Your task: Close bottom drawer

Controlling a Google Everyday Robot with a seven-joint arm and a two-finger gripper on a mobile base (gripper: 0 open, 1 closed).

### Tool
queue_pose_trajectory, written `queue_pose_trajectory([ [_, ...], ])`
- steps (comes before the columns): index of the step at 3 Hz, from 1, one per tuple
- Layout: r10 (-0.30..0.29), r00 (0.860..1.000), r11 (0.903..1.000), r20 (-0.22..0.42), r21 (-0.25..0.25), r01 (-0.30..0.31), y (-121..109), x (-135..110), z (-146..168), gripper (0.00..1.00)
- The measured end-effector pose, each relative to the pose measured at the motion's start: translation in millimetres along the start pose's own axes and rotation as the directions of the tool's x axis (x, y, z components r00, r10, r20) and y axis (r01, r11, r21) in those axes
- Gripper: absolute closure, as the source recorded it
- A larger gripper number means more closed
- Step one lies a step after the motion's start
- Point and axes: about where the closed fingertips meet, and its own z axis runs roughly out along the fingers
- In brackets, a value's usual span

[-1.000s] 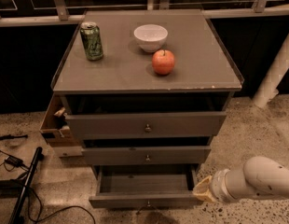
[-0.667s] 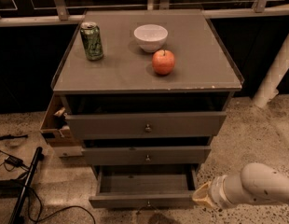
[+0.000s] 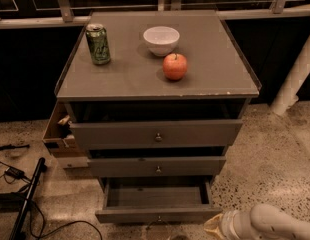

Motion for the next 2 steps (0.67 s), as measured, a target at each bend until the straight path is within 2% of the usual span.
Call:
queue_pose_trajectory([
  [1, 0.054, 0.995, 0.9975, 0.083, -0.05, -0.05, -2.3, 37.4, 83.2, 1.0],
  [2, 0.039, 0.995, 0.9986, 0.09, -0.04, -0.035, -5.1, 41.4, 93.1, 1.0],
])
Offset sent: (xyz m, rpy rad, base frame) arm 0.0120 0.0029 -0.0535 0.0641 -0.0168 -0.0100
